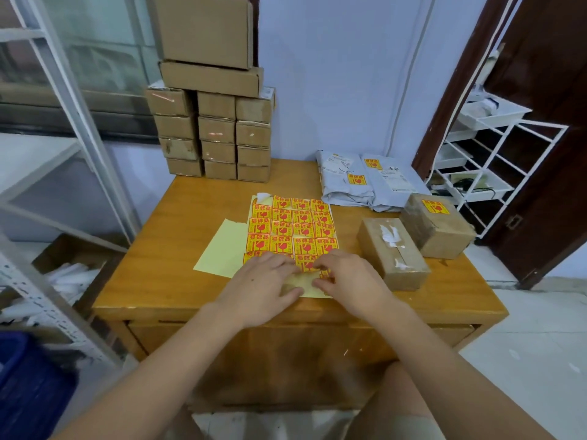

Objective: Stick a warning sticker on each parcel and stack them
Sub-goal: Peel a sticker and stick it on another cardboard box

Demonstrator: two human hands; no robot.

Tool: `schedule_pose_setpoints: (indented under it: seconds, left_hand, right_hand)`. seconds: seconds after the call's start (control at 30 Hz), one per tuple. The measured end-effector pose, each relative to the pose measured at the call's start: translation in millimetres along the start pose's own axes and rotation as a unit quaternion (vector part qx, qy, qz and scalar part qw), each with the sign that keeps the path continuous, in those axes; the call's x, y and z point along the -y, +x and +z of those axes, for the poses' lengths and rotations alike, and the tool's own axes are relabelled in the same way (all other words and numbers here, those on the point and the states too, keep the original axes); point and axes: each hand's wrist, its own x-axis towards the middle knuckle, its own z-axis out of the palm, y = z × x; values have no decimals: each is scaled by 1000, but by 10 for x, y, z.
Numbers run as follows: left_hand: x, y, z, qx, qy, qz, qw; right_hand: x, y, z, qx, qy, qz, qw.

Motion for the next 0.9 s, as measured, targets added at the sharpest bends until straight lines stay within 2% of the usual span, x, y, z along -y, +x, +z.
schedule_pose_setpoints:
  seconds: [0.13, 0.3, 0.47, 0.6, 0.9]
  left_hand:
    - [26, -32, 57, -2, -5, -5, 1000]
    - [7, -21, 65, -3, 8, -7, 1000]
    - [-28, 54, 49, -3, 16, -18, 1000]
    - [-74, 114, 23, 1, 17, -19, 1000]
    - [-288, 195, 88, -12, -33, 18, 999]
  right_hand:
    - [-49, 6, 8, -16, 25, 7, 1000]
    - [-153, -35, -14, 27, 98, 8, 995]
    - [-221, -81, -9, 34, 103, -18, 994]
    - [-252, -108, 25, 22, 89, -57, 994]
    - [-286, -154, 166, -32, 92, -76, 992]
